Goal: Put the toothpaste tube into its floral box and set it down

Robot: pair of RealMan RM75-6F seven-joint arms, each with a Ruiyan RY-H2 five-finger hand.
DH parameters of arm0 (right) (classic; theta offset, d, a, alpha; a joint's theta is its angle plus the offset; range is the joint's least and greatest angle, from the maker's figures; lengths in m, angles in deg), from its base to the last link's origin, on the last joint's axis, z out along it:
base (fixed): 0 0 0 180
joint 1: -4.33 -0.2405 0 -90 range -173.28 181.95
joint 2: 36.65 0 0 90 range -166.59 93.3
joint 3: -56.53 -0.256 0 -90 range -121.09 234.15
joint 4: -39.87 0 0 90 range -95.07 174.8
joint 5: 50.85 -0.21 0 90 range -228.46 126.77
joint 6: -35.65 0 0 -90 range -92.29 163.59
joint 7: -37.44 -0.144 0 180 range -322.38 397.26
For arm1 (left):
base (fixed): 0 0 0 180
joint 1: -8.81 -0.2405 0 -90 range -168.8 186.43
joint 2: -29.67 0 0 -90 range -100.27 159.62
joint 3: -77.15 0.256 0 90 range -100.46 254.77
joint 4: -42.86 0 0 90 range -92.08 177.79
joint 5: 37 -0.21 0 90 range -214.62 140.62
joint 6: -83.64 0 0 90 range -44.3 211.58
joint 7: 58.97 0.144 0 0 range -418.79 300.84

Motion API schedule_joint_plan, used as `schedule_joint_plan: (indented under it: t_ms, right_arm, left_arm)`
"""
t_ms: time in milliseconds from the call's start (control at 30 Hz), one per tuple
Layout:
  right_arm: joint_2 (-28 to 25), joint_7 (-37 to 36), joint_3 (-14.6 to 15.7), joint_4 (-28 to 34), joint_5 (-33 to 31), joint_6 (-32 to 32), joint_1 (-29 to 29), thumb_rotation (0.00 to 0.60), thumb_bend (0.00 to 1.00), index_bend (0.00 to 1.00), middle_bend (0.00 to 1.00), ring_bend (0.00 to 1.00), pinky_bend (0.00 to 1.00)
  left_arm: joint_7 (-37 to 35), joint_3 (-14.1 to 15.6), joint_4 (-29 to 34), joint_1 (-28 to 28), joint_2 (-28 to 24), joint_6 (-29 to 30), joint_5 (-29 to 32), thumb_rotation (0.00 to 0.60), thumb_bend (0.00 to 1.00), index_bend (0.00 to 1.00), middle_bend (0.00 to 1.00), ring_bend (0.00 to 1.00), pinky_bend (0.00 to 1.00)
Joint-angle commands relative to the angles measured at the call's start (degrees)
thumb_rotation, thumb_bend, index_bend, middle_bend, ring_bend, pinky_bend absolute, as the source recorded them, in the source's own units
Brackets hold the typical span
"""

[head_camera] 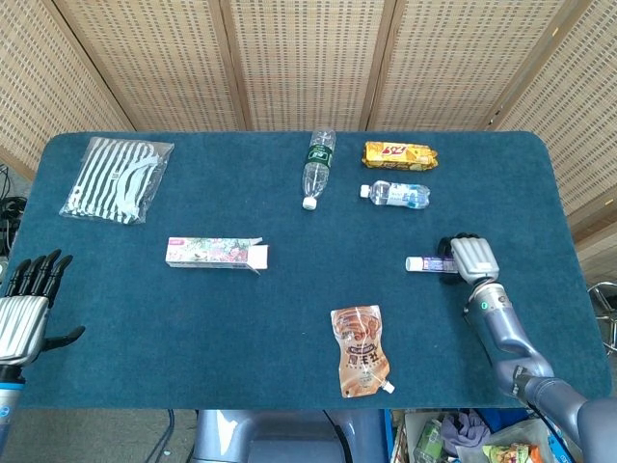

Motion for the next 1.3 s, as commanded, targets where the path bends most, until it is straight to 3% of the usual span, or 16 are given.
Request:
schedule_joint_plan:
  t_ms: [33,133,233,433,767,867,1067,1300]
  right_arm:
    - [0.5,-0.5,0.1,-1.1,0.1,-0.6,-0.4,0.6,0.24,0.44,0.46,0.3,0.27]
    - [1.1,-0.9,0.4,-2.4,0.4,-1.0,-0.7,0.6,0.27,0.49,0.5,0.33,0.3]
    - [1.2,-1.4,0.9,-2.9,0.8,-1.3,-0.9,0.6,0.37,0.55,0.56,0.39,0.37]
    - [1.2,-2.4,2.1,-3.3,3.4,2.0,-0.5,0.6,0.45,0.58,0.59,0.43,0.39]
    - [-4.5,-4.7,4.1,4.0,8.5,10.5,1.5,0.6,0.46,0.58,0.59,0.43,0.39]
    - [-7.4,-3.5,4.3,8.0,9.4,12.7,2.1,0.6,0.47,0.58,0.59,0.43,0.39]
    - [-14.3,1.2,4.3,19.2,10.0,16.5,3.7,0.6,0.46,0.58,0.59,0.43,0.39]
    - [-18.1,8.3,4.1,26.9,9.1,18.7,5.2,0.6,0.46,0.58,0.59,0.43,0.39]
  left_arm:
    - [0.1,0.0,0.0,0.1,0.1,-0.1,0.2,0.6,0.03,0.0,0.0,0.0,0.0]
    - [0.1,-0.1,0.0,0.1,0.1,-0.1,0.3,0.6,0.03,0.0,0.0,0.0,0.0]
    - [0.1,-0.1,0.0,0.1,0.0,0.0,0.4,0.6,0.03,0.0,0.0,0.0,0.0]
    - [0.0,-0.1,0.0,0.1,0.0,0.0,0.6,0.6,0.03,0.0,0.0,0.0,0.0]
    - [0.4,-1.2,0.1,2.3,-0.7,-2.5,1.1,0.6,0.03,0.0,0.0,0.0,0.0]
    - [0.8,-2.8,-0.3,5.1,-1.2,-5.4,1.3,0.6,0.03,0.0,0.0,0.0,0.0]
    - [0.1,-6.8,-4.7,15.2,-0.2,-17.2,2.8,0.6,0.03,0.0,0.0,0.0,0.0]
    - [3.5,-8.6,-12.9,24.9,5.7,-28.4,5.3,0.6,0.03,0.0,0.0,0.0,0.0]
